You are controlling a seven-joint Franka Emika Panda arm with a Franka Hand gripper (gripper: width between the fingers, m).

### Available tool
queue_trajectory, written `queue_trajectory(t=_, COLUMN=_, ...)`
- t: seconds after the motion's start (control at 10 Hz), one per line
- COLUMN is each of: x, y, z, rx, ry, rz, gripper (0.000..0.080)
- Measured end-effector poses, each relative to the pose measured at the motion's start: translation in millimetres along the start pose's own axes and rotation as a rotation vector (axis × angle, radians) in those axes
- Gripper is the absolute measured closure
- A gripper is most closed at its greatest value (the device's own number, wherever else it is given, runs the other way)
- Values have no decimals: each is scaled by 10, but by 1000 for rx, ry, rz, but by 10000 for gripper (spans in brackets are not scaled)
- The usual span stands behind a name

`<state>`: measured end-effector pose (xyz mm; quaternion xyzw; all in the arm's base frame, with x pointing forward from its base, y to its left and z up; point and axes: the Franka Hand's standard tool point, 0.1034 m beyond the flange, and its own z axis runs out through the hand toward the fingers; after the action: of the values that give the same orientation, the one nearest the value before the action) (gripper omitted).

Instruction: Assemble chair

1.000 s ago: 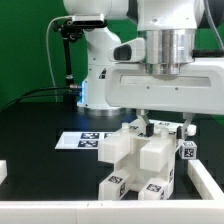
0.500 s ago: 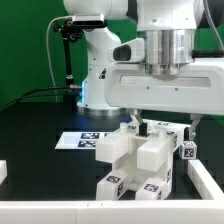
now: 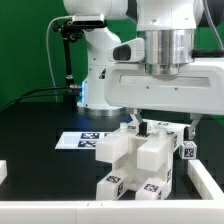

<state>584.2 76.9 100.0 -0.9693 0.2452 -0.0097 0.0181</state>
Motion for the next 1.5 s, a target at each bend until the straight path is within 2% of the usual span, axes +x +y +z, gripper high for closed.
queue_trajectory(t=0.3, x=2, y=-1, z=-9, rx=1, ry=0, rz=0, gripper=150)
queue_trajectory(t=0.4, x=-10, y=22, z=-127, rx=-2, ry=-33, rz=-3, gripper=150)
queue_trajectory(t=0.5, x=-31, y=14, z=-314, rx=18, ry=-30, rz=0, gripper=150)
queue_trajectory(t=0.7, x=-340, y=-23, z=-529, rx=40, ry=-53, rz=-13, gripper=150)
queue_trajectory(t=0.8, x=-497, y=-67, z=-606, rx=43, ry=-71, rz=10, gripper=150)
queue_trajectory(t=0.9, x=-584, y=-127, z=-646, rx=43, ry=-77, rz=19, gripper=150)
queue_trajectory(t=1.3, x=-582, y=-101, z=-602, rx=38, ry=-80, rz=14, gripper=150)
queue_trajectory(t=1.5, x=-939, y=-107, z=-513, rx=12, ry=-119, rz=76, gripper=150)
